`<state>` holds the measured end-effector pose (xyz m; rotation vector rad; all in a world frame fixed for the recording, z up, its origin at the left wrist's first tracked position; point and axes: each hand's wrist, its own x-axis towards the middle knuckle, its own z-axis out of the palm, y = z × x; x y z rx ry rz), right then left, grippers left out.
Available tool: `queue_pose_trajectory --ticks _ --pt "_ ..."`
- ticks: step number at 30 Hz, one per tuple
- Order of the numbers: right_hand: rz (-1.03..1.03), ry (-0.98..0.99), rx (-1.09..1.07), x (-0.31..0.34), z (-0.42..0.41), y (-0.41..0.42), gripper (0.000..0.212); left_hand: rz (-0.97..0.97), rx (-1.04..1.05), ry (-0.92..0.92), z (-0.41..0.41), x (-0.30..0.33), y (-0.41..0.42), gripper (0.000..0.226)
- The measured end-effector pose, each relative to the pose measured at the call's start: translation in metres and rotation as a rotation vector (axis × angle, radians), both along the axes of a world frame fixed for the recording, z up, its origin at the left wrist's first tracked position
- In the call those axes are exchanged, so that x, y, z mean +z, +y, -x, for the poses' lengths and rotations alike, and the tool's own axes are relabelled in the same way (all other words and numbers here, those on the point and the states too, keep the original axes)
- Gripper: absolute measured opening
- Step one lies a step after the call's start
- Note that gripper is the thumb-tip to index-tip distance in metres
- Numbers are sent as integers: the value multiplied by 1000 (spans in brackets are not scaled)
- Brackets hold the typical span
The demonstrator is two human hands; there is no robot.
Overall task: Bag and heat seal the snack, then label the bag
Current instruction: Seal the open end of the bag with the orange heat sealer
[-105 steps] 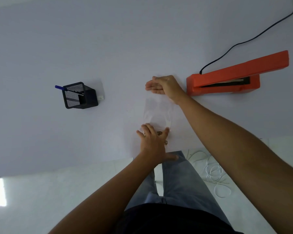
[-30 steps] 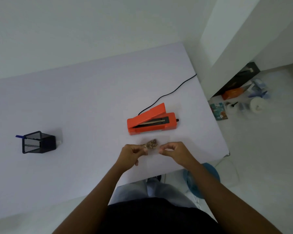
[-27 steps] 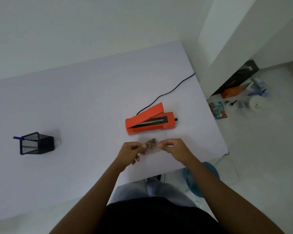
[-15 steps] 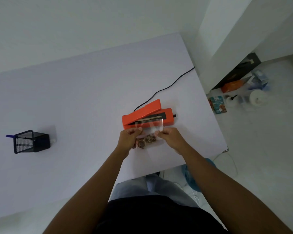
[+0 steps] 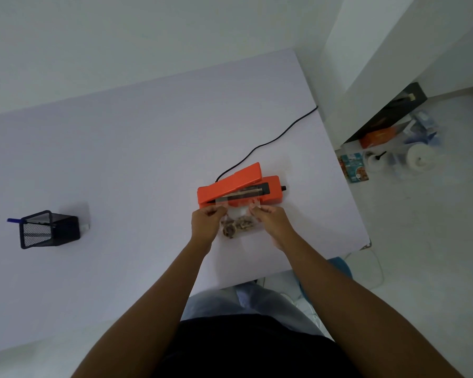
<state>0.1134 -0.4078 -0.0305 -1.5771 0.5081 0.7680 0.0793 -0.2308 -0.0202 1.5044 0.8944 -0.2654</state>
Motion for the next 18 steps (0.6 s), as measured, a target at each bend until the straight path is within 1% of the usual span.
queue_pose_trajectory --ticks 5,9,14,18 --pt "-9 9 -30 0 0 0 31 19 96 20 -1 2 -9 7" --pt "-23 16 -54 -2 0 1 32 42 181 66 -2 5 -16 18" --pt "-27 18 -72 -2 0 1 28 124 266 95 -1 7 -20 21" --pt "-24 11 -78 -1 -1 3 27 135 285 104 -2 7 -21 23"
